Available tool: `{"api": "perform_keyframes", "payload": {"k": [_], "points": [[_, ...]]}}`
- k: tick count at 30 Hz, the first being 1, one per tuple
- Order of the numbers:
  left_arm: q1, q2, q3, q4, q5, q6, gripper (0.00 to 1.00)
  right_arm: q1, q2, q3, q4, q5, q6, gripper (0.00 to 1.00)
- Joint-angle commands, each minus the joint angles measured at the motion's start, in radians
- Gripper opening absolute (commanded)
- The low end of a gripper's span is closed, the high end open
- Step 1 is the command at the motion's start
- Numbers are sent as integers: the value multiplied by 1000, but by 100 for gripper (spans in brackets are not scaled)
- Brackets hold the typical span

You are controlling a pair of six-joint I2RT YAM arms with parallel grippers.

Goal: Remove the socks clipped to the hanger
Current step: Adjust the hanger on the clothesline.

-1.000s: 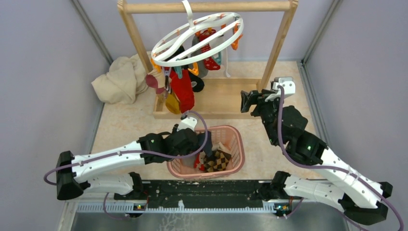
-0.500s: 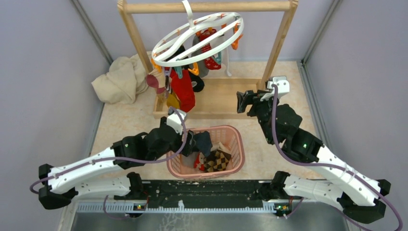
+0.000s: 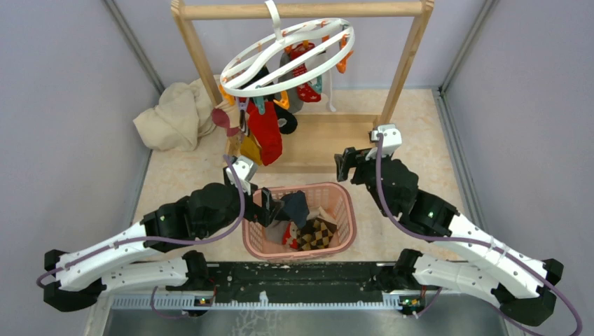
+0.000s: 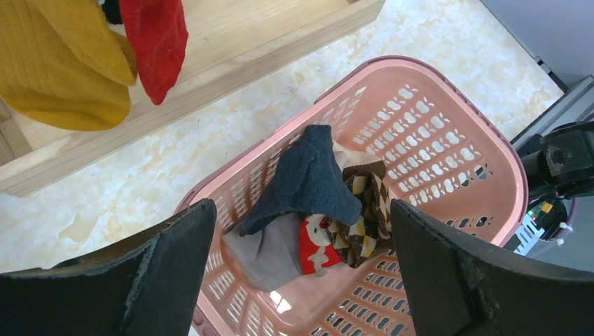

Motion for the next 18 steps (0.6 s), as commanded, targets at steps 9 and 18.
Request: {"api": "perform_keyframes", "payload": {"k": [9, 18], "points": [[0, -26, -51, 62, 2, -23, 99, 2, -5, -88, 34, -104, 108, 74], [0, -48, -143, 193, 8, -56, 99, 1, 50, -95, 33, -138, 136, 76]]}}
